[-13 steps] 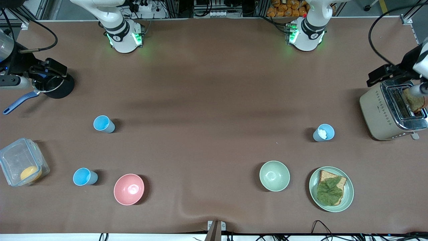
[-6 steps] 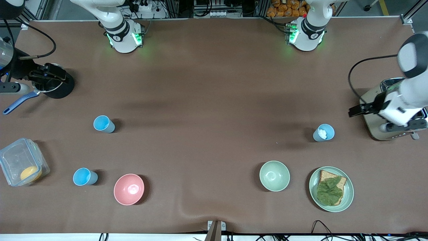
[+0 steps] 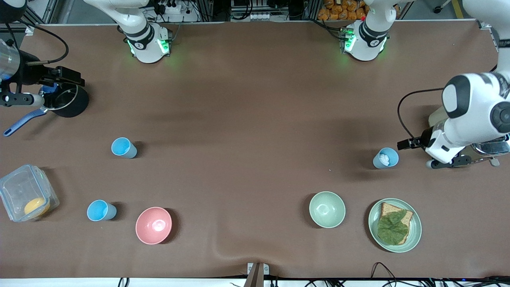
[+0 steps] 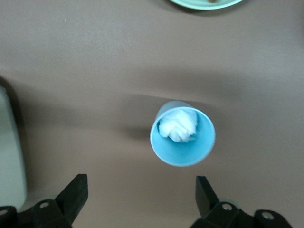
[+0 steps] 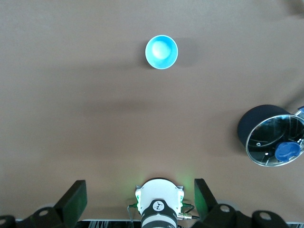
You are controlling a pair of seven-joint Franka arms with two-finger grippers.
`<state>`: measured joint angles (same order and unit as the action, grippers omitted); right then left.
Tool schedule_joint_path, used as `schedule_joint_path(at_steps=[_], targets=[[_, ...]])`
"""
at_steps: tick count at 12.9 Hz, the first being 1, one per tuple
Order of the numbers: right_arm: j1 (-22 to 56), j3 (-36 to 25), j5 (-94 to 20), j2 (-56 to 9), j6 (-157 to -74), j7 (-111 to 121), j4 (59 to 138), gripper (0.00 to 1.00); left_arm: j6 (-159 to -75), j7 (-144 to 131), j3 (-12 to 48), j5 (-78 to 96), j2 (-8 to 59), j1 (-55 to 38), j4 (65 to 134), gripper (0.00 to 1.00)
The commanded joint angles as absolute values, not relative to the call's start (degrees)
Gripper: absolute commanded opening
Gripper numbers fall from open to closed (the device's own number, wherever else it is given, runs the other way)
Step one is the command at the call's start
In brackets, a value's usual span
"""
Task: Stack blue cups with both arms
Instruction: 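Reach the left gripper toward the tissue-filled blue cup by the toaster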
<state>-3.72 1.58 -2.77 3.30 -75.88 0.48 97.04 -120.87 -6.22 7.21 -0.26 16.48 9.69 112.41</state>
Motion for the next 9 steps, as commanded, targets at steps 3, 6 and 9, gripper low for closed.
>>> schedule_joint_path(at_steps=[3,6,9], targets=[[-7.10,2.02,-2.02,3.87,-73.12,1.06,96.68,1.00,-123.92,-5.01,7.47,-0.35,21.08,10.11,111.09,0.93],[-11.95,2.11,-2.11,-2.76,-81.36,1.14,97.03,1.00,-126.12,-5.01,7.47,-0.35,22.41,9.67,111.09,0.84],[-16.50,2.11,-2.11,-16.14,-90.13,1.22,97.21,1.00,-127.96,-5.01,7.47,-0.35,24.25,9.67,111.09,0.74]])
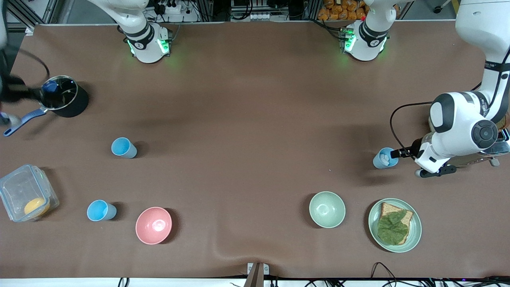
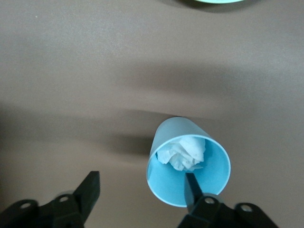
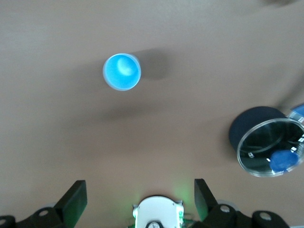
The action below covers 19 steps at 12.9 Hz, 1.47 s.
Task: Stack blue cups with both arms
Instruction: 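Lower the left gripper around the cup while the right gripper reaches another cup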
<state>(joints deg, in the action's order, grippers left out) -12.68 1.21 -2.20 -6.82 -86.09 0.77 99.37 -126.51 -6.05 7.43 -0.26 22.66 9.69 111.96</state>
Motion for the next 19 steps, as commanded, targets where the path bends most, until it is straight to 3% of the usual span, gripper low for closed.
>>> schedule_joint_path(at_steps=[1,2,5,7,9,15,19], targets=[[-19.31,2.37,-3.07,-18.17,-92.61,2.62,97.21,1.00,-128.93,-5.01,7.47,-0.35,24.78,9.67,111.09,0.71],[-18.81,2.46,-3.16,-18.89,-95.07,4.12,97.21,1.00,-129.20,-5.10,7.38,-0.35,24.96,9.75,111.09,0.68],[-17.14,2.37,-2.81,-19.16,-102.52,4.13,101.74,1.00,-129.29,-5.80,7.47,-0.35,25.58,9.49,111.09,0.47],[-19.15,2.37,-2.55,-19.25,-112.20,4.22,106.77,1.00,-129.55,-5.80,7.47,-0.35,25.58,9.49,111.09,0.26],[-19.34,2.37,-2.55,-20.04,-113.82,3.78,107.23,1.00,-129.55,-5.89,7.56,-0.35,25.58,9.32,111.09,0.00],[-14.07,2.55,-2.55,-17.67,-113.73,-0.26,109.16,1.00,-126.49,-8.25,9.04,-0.35,21.81,8.79,111.09,0.00],[-11.16,2.46,-2.55,-17.40,-122.58,-3.08,116.08,1.00,-123.59,-10.81,9.75,-0.44,17.06,7.48,109.96,0.00]])
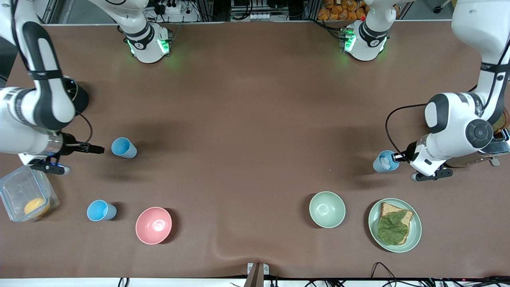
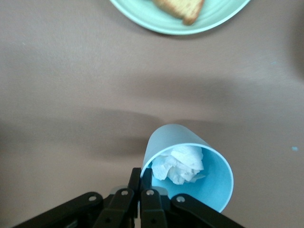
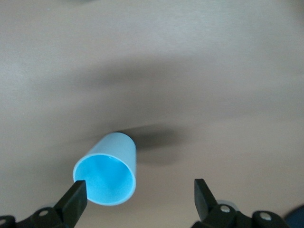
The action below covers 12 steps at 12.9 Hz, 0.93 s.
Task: Stack blue cups with both arms
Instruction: 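Lower the left gripper around the cup while the right gripper reaches another cup, then close the left gripper on its cup while the right gripper grasps its cup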
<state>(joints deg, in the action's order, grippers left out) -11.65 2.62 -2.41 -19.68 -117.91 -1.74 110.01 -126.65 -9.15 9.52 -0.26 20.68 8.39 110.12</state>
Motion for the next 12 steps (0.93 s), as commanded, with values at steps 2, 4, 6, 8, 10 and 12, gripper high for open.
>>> schedule_joint_path(at_steps=[2,4,6,8,10,12], targets=[[-11.08,2.46,-2.55,-17.40,-127.42,-3.16,120.04,1.00,-118.07,-12.73,9.93,-0.44,16.09,6.33,106.89,0.00],[-10.99,2.46,-2.55,-17.84,-128.23,-3.16,120.94,1.00,-114.88,-14.67,10.19,-0.44,15.91,5.10,104.51,0.00],[-10.99,2.46,-2.55,-18.54,-128.23,-3.34,121.63,1.00,-112.43,-15.81,10.28,-0.44,15.56,4.31,102.84,0.00],[-10.90,2.55,-2.64,-19.42,-128.49,-3.69,121.82,1.00,-110.66,-17.92,10.28,-0.44,15.03,2.65,101.52,0.00],[-10.03,2.55,-2.99,-20.30,-130.07,-3.78,121.90,1.00,-108.82,-19.86,10.28,-0.61,15.03,1.24,100.03,0.00],[-9.84,2.55,-2.99,-21.61,-132.26,-3.78,121.90,1.00,-108.81,-20.04,10.28,-2.37,15.03,1.14,99.84,0.00]])
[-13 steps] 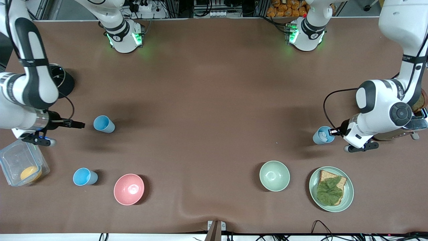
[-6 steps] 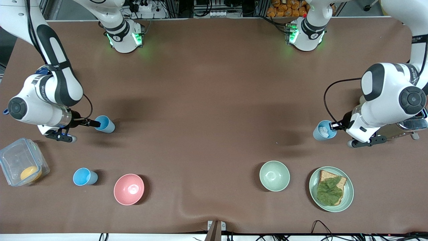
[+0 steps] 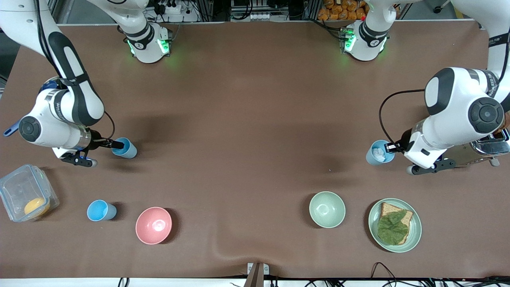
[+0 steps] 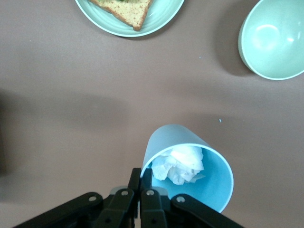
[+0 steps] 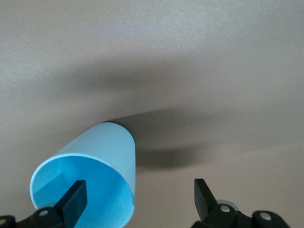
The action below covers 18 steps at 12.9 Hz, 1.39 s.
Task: Stack blue cups with both arms
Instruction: 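Close the left gripper on its cup while the right gripper grasps its cup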
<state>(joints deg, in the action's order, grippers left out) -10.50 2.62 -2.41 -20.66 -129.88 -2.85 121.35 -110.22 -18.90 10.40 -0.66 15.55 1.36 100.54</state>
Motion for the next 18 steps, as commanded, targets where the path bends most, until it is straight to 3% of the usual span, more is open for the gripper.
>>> schedule_joint_path(at_steps=[1,2,3,4,5,11,18], targets=[[-9.76,2.55,-2.99,-22.23,-133.75,-4.39,121.90,1.00,-108.81,-20.04,10.28,-2.63,14.94,0.97,99.67,0.00],[-9.32,2.55,-2.99,-22.58,-134.03,-6.48,121.90,0.77,-108.63,-20.04,10.28,-2.64,14.94,0.97,98.97,0.00],[-8.62,2.46,-2.99,-22.50,-134.12,-7.55,121.82,0.38,-108.11,-20.04,10.37,-2.64,14.94,0.97,98.53,0.00],[-8.79,2.46,-2.99,-22.50,-134.03,-7.82,121.73,0.11,-107.93,-20.04,10.37,-2.64,14.94,0.88,97.74,0.00],[-8.96,2.46,-2.99,-22.41,-133.95,-7.82,121.82,0.00,-107.76,-20.04,10.37,-2.64,14.94,0.62,97.65,0.00],[-9.66,2.29,-2.99,-16.72,-129.91,-7.65,121.12,0.00,-105.12,-20.13,10.81,-2.64,15.12,-0.53,95.27,0.00],[-7.30,3.60,-3.16,-5.81,-113.58,-6.94,115.15,0.00,-103.80,-25.65,13.01,-2.37,15.03,-1.32,94.13,0.00]])
